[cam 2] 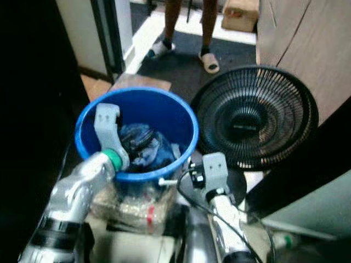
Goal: Clothes washing
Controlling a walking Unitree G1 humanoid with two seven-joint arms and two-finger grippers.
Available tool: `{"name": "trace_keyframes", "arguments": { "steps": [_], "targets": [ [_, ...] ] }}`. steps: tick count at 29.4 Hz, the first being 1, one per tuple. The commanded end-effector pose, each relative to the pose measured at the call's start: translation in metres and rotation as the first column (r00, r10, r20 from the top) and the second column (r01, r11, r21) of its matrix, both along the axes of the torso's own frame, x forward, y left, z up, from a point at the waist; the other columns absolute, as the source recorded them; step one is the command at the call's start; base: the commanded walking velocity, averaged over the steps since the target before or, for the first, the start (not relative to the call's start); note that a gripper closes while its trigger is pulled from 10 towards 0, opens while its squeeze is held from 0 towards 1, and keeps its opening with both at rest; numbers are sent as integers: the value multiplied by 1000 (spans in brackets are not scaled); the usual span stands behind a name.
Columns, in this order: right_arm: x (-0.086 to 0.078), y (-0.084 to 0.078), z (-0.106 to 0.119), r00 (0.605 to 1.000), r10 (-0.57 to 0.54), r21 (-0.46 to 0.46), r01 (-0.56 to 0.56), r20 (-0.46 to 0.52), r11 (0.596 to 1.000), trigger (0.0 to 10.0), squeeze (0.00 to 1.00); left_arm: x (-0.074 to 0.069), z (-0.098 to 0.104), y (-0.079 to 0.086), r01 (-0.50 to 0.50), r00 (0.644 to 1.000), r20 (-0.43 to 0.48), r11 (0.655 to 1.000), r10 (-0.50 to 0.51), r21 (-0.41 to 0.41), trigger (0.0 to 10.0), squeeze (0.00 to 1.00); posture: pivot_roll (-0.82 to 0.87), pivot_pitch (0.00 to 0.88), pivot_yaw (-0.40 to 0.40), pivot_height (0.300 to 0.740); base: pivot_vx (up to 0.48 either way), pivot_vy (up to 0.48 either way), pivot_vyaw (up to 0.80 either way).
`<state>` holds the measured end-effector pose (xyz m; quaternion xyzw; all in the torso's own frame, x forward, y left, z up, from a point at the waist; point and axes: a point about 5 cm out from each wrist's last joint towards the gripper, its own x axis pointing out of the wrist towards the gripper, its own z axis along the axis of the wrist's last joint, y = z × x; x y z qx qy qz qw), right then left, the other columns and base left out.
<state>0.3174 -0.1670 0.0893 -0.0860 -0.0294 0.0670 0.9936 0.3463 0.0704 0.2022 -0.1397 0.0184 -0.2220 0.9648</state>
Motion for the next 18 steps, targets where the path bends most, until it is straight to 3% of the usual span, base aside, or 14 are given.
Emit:
{"name": "trace_keyframes", "arguments": {
  "steps": [1,2,6,8,9,11,16,18],
  "targets": [
    [-7,1,-14,998,4,-5,-4,-60,1000,10000,0,13,-16,12,-97,992,-82,995,99,29,10000,0,38,198,13,492,0,0,0],
    [-7,0,-14,998,4,-6,-4,-61,1000,10000,0,22,-15,21,-153,984,-83,987,157,55,10000,0,38,198,13,492,0,0,0],
    [-8,0,-15,998,3,-6,-3,-61,1000,10000,0,29,-16,30,-206,974,-72,973,214,103,10000,0,38,198,13,492,0,0,0],
    [-9,-2,-15,998,-1,-8,1,-62,1000,10000,0,36,-15,44,-292,956,45,918,291,267,10000,0,33,197,14,492,0,0,0],
    [-9,-2,-15,998,-1,-8,1,-62,1000,10000,0,36,-15,44,-292,956,45,918,291,267,10000,0,33,197,14,492,0,0,0],
    [-8,-3,-14,998,-4,-9,4,-60,1000,10000,0,38,-15,46,-304,952,142,883,270,358,10000,0,24,198,12,492,0,0,0],
    [-8,-3,-14,998,-5,-9,4,-59,1000,10000,0,38,-16,46,-293,955,152,880,254,375,10000,0,24,198,12,492,0,0,0],
    [-8,-3,-14,998,-6,-9,5,-58,1000,10000,0,38,-20,44,-267,963,120,893,240,363,10000,0,23,196,12,492,0,0,0]
  ]
}}
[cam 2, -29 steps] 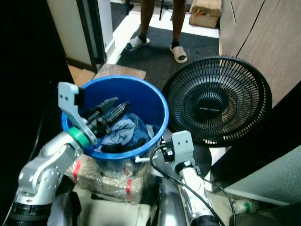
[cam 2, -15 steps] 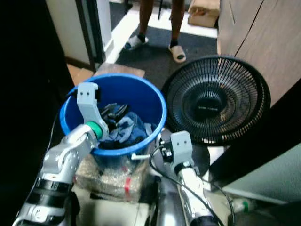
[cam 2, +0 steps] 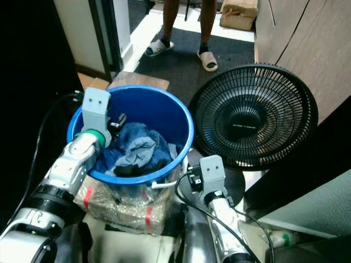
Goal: Clothes washing
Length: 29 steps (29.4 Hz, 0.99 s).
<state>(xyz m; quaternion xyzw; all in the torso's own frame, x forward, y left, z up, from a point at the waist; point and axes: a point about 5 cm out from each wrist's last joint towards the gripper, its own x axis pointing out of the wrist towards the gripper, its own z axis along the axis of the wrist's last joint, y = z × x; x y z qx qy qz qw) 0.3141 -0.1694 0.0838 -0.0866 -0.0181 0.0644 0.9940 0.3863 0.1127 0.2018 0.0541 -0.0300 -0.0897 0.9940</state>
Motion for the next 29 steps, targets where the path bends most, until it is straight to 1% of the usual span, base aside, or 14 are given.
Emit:
{"name": "trace_keyframes", "arguments": {
  "steps": [1,2,3,5,9,11,14,19,24,25,26,27,28,29],
  "targets": [
    [-4,-1,-8,999,1,-6,-1,-35,1000,10000,0,-4,-30,-1,19,989,-145,999,-23,-27,10000,0,24,195,11,492,0,0,0],
    [-4,-1,-8,999,1,-6,-1,-35,1000,10000,0,-4,-30,-1,19,989,-145,999,-23,-27,10000,0,24,195,11,492,0,0,0],
    [-4,-1,-8,999,1,-6,-1,-35,1000,10000,0,-6,-45,-3,28,969,-244,997,-44,-70,10000,0,28,194,10,492,0,0,0],
    [-4,-1,-8,999,1,-6,-1,-35,1000,10000,0,-6,-45,-3,28,969,-244,997,-44,-70,10000,0,28,194,10,492,0,0,0],
    [-3,0,-8,999,2,-6,-3,-35,1000,10000,0,-12,-70,-7,2,922,-383,990,-58,-143,10000,0,28,194,10,492,0,0,0],
    [-3,0,-8,999,2,-6,-3,-35,1000,10000,0,-12,-70,-7,2,922,-383,990,-58,-143,10000,0,28,194,10,492,0,0,0],
    [-3,1,-7,999,5,-5,-5,-33,1000,10000,0,-12,-81,-5,-60,886,-462,978,-41,-200,10000,0,30,195,12,492,0,0,0],
    [-5,0,-8,999,1,-3,-2,-33,1000,10000,0,-15,-82,-7,-40,881,-467,971,-77,-236,10000,0,27,195,16,492,0,0,0],
    [-5,0,-9,999,-2,-3,2,-35,1000,10000,0,-20,-86,-10,27,879,-462,979,-120,-203,10000,0,27,195,17,492,0,0,0],
    [-5,0,-9,999,-2,-4,2,-35,1000,10000,0,-22,-88,-10,35,869,-478,980,-126,-196,10000,0,28,195,18,492,0,0,0],
    [-6,0,-9,999,-2,-4,2,-35,1000,10000,0,-27,-97,-10,47,833,-529,973,-162,-224,10000,0,28,193,18,492,0,0,0],
    [-6,0,-9,999,-2,-4,2,-35,1000,10000,0,-27,-97,-10,47,833,-529,973,-162,-224,10000,0,28,193,18,492,0,0,0],
    [-5,0,-9,999,-2,-4,2,-35,1000,10000,0,-32,-103,-11,56,796,-569,962,-204,-266,10000,0,28,193,18,492,0,0,0],
    [-5,0,-9,999,-2,-4,2,-35,1000,10000,0,-32,-103,-11,56,796,-569,962,-204,-266,10000,0,28,193,18,492,0,0,0]
  ]
}}
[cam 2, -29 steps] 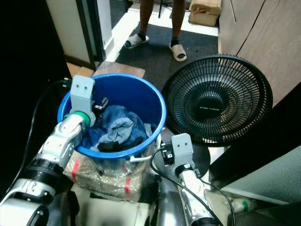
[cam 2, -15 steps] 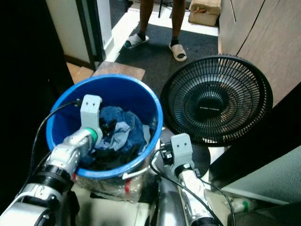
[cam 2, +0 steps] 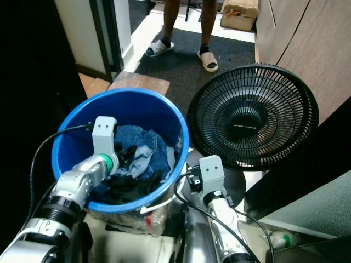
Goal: Clothes washing
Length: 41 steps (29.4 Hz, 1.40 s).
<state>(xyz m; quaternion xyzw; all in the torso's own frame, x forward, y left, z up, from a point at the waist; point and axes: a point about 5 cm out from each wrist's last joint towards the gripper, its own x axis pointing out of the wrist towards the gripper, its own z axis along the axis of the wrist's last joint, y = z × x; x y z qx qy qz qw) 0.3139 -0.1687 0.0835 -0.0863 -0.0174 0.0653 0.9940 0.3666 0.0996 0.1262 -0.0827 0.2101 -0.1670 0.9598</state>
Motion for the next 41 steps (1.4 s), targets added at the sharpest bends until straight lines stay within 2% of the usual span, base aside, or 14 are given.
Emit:
{"name": "trace_keyframes", "arguments": {
  "steps": [1,2,4,5,8,16,17,19,20,21,22,33,34,41],
  "targets": [
    [-5,-1,-8,999,-3,-5,3,-33,1000,10000,0,-16,-31,2,30,988,-151,999,-36,-45,10000,0,27,193,17,492,0,0,0],
    [-5,-1,-8,999,-3,-5,3,-33,1000,10000,0,-16,-31,2,30,988,-151,999,-36,-45,10000,0,27,193,17,492,0,0,0],
    [-4,-2,-8,1000,-3,-8,2,-31,1000,10000,0,-25,-35,3,42,976,-206,987,-73,-153,10000,0,29,192,15,492,0,0,0],
    [-4,-2,-7,1000,-2,-9,1,-31,1000,10000,0,-29,-36,4,42,971,-224,984,-81,-175,10000,0,29,192,15,492,0,0,0],
    [-4,-2,-7,1000,2,-12,-2,-31,1000,10000,0,-39,-46,7,48,959,-269,985,-92,-167,10000,0,31,190,12,492,0,0,0],
    [-3,-2,-7,1000,4,-13,-4,-31,1000,10000,0,-51,-49,9,74,956,-268,983,-118,-166,10000,0,31,189,10,492,0,0,0],
    [-3,-2,-7,1000,4,-14,-4,-31,1000,10000,0,-52,-49,9,77,956,-267,983,-120,-166,6941,0,29,189,9,492,0,0,0],
    [-3,-2,-7,1000,4,-14,-4,-31,1000,10000,0,-52,-49,9,78,956,-267,983,-121,-166,6941,0,29,189,9,492,0,0,0],
    [-3,-2,-6,1000,3,-13,-4,-30,1000,10000,0,-54,-48,8,83,957,-263,983,-125,-165,1255,0,29,190,8,492,0,0,0],
    [-3,-2,-6,1000,3,-13,-4,-30,1000,10000,0,-54,-48,8,83,957,-263,983,-125,-165,1255,0,29,190,8,492,0,0,0],
    [-3,-2,-6,1000,3,-13,-3,-30,1000,10000,0,-56,-46,7,103,960,-244,982,-140,-156,0,0,28,191,8,492,0,0,0],
    [-4,-2,-7,1000,1,-11,-1,-29,1000,10000,0,-62,-39,-2,181,965,-166,975,-201,-128,0,0,29,193,10,492,0,0,0],
    [-4,-2,-6,1000,1,-10,-1,-27,1000,10000,0,-63,-36,-4,200,969,-128,974,-213,-110,0,0,29,194,11,492,0,0,0],
    [-4,-1,-5,1000,2,-8,-2,-21,1000,10000,0,-63,-28,-6,225,973,-32,973,-227,-49,0,0,30,194,11,492,0,0,0]
  ]
}}
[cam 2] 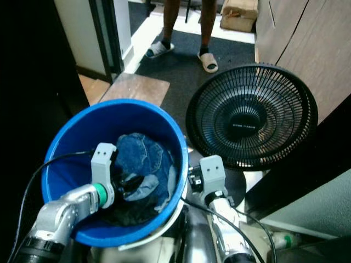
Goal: Clothes washing
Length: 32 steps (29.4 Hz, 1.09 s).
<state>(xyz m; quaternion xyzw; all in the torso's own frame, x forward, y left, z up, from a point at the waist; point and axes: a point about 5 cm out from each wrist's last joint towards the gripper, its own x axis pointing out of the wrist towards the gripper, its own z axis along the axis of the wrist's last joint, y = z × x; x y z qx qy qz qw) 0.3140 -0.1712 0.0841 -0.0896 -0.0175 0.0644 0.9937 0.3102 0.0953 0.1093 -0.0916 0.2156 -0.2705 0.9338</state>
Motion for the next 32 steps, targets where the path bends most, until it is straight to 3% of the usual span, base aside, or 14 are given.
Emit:
{"name": "trace_keyframes", "arguments": {
  "steps": [1,3,15,16,17,20,24,28,30,32],
  "targets": [
    [-4,1,-6,1000,4,-1,-4,-22,1000,10000,0,-7,-11,-2,25,999,-28,999,-24,20,0,0,30,194,11,492,0,0,0],
    [-3,3,-5,1000,12,-5,-12,-14,1000,10000,0,-10,0,-5,56,996,72,998,-58,32,0,0,31,194,11,492,0,0,0],
    [-2,5,-2,1000,18,-3,-19,-5,1000,10000,0,-14,33,-13,85,948,304,996,-90,29,0,0,34,196,11,492,0,0,0],
    [-2,5,-2,1000,19,-2,-19,-4,1000,10000,0,-14,41,-15,86,935,345,996,-87,18,10000,0,36,195,10,492,0,0,0],
    [-2,5,-2,1000,19,-2,-19,-4,1000,10000,0,-14,41,-15,86,935,345,996,-87,18,10000,0,36,195,10,492,0,0,0],
    [-1,6,-1,1000,21,1,-21,-2,1000,10000,0,-15,89,-25,111,859,506,993,-81,-29,10000,0,37,194,10,492,0,0,0],
    [-1,7,-2,1000,21,3,-21,-2,1000,10000,0,-14,96,-26,115,856,511,992,-75,-46,10000,0,42,192,12,492,0,0,0],
    [-1,9,-1,1000,21,5,-21,-1,1000,10000,0,-15,64,-22,94,897,429,995,-103,42,10000,0,41,190,19,492,0,0,0],
    [-1,9,-1,1000,20,6,-20,-1,1000,10000,0,-16,59,-20,82,904,416,995,-97,53,10000,0,41,190,19,492,0,0,0],
    [-2,7,-3,1000,15,4,-15,-4,1000,10000,0,-20,43,-17,50,945,322,998,-63,48,10000,0,42,191,19,492,0,0,0]
  ]
}}
